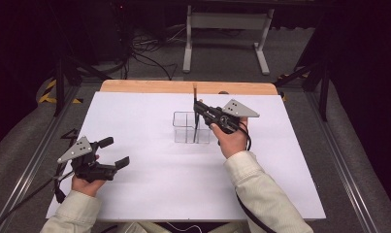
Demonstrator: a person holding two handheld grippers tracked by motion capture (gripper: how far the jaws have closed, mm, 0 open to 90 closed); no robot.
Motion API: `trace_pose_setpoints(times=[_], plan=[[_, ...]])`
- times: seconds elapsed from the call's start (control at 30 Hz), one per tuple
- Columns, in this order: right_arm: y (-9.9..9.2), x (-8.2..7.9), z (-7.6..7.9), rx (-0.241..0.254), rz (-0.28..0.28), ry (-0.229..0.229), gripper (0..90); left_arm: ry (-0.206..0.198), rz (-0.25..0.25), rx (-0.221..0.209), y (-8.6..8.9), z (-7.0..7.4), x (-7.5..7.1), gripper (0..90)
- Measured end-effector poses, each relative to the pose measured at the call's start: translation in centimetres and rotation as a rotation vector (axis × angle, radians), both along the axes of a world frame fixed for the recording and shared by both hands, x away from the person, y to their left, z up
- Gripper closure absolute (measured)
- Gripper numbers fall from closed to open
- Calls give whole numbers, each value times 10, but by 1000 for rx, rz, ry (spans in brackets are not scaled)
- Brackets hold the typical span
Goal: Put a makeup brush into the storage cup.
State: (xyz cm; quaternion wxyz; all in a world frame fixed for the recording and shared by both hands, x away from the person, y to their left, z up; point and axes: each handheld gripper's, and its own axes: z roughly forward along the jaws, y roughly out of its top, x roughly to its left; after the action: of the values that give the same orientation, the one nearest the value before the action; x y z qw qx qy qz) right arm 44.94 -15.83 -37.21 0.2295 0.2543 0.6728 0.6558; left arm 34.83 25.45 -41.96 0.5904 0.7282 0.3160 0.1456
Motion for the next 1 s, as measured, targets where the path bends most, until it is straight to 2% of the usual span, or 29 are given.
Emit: trace_pose_setpoints(times=[0.2, 0.4, 0.57, 1.0], plan=[[4, 4, 0, -18, -22, -13, 835, -1, 4, 3, 0, -1, -1, 0], [6, 9, -3, -19, -38, 0, 835, -3, 6, 3, 0, -1, 0, 0], [7, 12, -6, -23, -45, 8, 835, -22, 12, 7, -1, 0, -1, 0], [14, 14, -22, -42, -33, 47, 835, -15, 7, 10, -1, 0, -1, 0]])
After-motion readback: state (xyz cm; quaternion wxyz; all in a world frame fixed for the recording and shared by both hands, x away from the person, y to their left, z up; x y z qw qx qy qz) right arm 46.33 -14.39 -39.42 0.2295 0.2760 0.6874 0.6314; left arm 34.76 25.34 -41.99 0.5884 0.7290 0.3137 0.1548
